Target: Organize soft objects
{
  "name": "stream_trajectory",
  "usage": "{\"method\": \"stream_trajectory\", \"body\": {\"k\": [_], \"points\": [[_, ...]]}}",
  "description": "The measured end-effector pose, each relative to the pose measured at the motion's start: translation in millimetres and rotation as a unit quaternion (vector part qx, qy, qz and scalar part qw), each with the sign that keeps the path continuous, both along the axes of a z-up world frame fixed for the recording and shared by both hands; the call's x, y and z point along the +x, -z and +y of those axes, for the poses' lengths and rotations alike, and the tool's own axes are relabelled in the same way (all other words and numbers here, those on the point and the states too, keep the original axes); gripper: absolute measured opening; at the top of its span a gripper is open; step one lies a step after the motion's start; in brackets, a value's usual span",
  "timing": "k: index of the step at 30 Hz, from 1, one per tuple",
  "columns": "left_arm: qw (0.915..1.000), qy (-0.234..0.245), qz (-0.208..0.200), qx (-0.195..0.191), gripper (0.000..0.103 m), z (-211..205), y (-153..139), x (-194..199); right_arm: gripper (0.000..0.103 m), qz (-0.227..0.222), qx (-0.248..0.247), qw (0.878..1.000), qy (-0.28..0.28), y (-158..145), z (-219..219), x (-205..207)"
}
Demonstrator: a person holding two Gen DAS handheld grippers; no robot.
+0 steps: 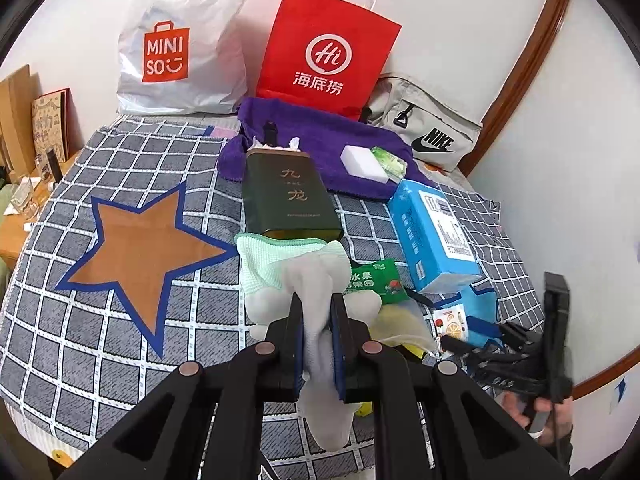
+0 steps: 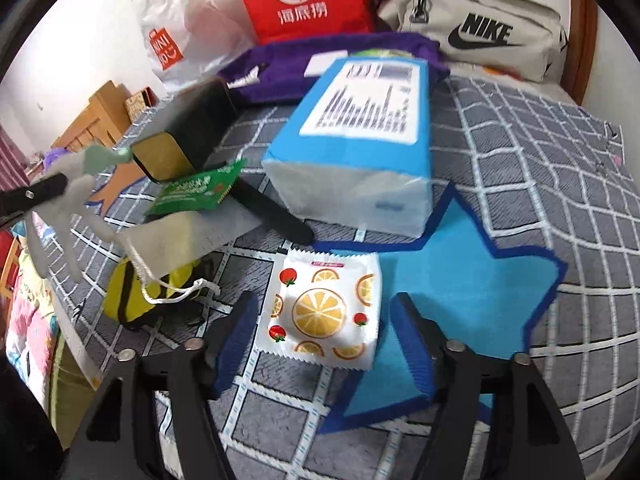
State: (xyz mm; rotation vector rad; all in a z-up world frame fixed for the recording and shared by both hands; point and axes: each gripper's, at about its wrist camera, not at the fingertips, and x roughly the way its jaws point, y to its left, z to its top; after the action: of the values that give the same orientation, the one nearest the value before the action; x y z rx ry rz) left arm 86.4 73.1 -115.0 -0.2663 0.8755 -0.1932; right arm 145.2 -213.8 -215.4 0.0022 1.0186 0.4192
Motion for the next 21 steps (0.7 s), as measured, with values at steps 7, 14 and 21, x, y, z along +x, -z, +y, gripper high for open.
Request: {"method": "stream_trajectory", "body": {"k": [7,14,21], "points": [[1.0,0.0,0.001,0.001,0.012,-1,-1,4,0.063,-0.057,-0.07,0.996,0.017,6,20,-9],[0.9999,-0.005,0.008,-0.006,0.012,2,3,9,0.018,-0.06,-0.067,0.996,0.009,3,8,-15],[1.0,-0.003,0.004,-0.008,0.012,3,-3,14,0.013,-0.04,-0.019,0.999,0.004,-13,-5,-12]]}}
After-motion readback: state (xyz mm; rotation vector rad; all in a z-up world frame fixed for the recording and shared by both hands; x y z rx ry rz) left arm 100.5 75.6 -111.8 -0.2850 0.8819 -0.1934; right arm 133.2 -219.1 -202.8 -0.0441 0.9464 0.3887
